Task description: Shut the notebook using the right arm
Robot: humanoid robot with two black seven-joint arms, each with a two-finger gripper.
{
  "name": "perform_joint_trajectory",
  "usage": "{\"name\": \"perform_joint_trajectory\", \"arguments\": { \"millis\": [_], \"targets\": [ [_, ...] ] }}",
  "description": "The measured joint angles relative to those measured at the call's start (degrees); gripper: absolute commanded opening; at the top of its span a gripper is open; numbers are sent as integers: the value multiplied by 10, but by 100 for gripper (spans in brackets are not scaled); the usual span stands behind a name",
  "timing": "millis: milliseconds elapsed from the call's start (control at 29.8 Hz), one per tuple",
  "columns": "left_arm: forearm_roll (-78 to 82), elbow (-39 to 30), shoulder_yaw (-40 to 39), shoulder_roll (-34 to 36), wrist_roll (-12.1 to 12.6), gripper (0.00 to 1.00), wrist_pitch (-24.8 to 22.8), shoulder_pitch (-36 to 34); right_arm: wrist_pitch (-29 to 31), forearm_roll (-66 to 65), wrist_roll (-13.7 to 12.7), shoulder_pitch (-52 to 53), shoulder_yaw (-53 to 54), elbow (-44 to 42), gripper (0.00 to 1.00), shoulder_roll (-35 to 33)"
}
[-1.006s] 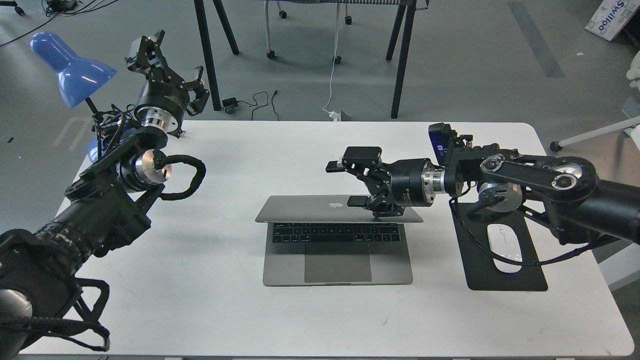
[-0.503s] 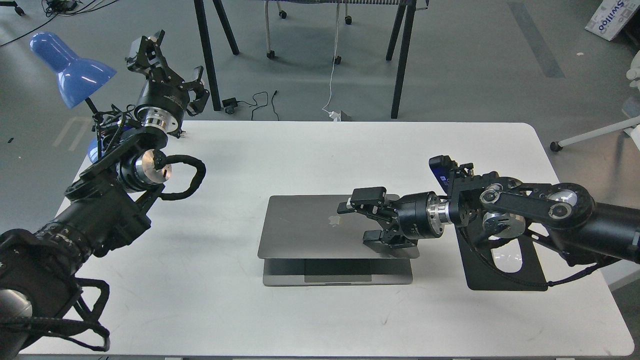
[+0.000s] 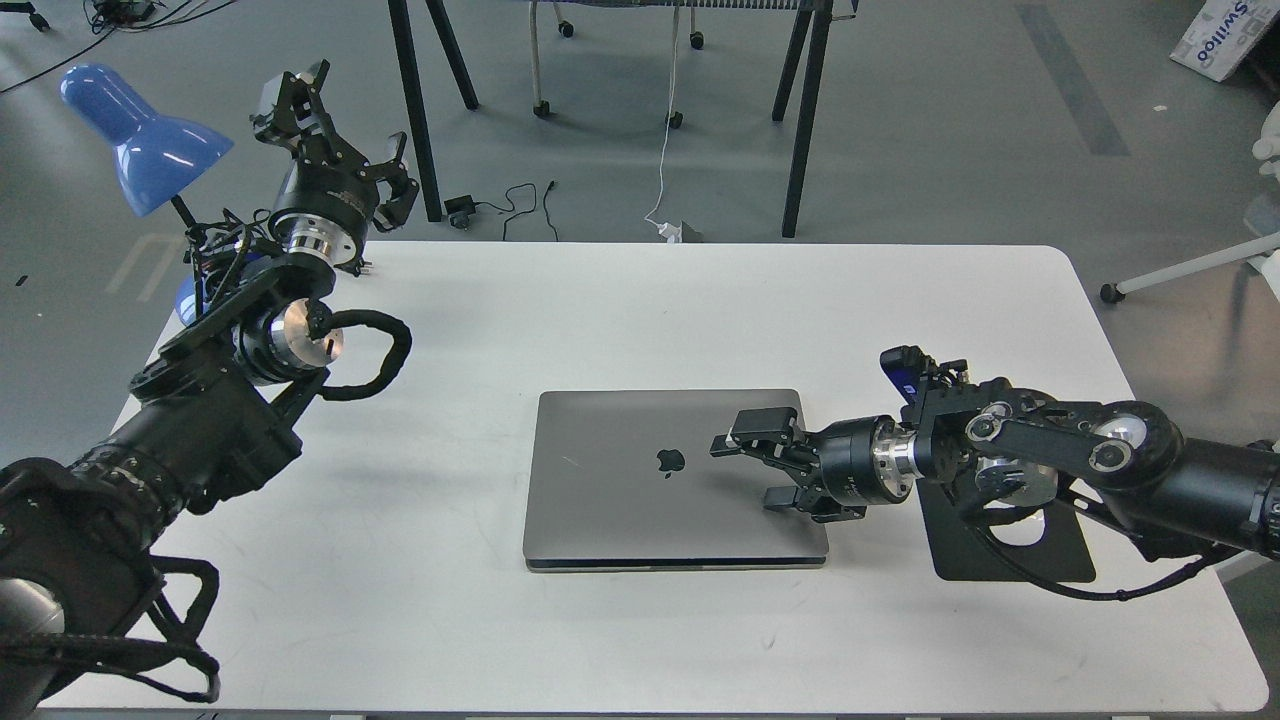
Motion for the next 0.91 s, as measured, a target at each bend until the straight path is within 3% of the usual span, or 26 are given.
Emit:
{"name": "perform_joint_trajectory", "arguments": {
  "millis": [469,637,905],
  "targets": [
    [0,0,0,0,0,100,0,0,-2,-3,1,1,45,-14,100,8],
    [0,0,1,0,0,100,0,0,-3,-4,2,5,178,-32,100,3],
    [0,0,1,0,0,100,0,1,1,4,6,-1,434,-142,100,10]
  ]
}}
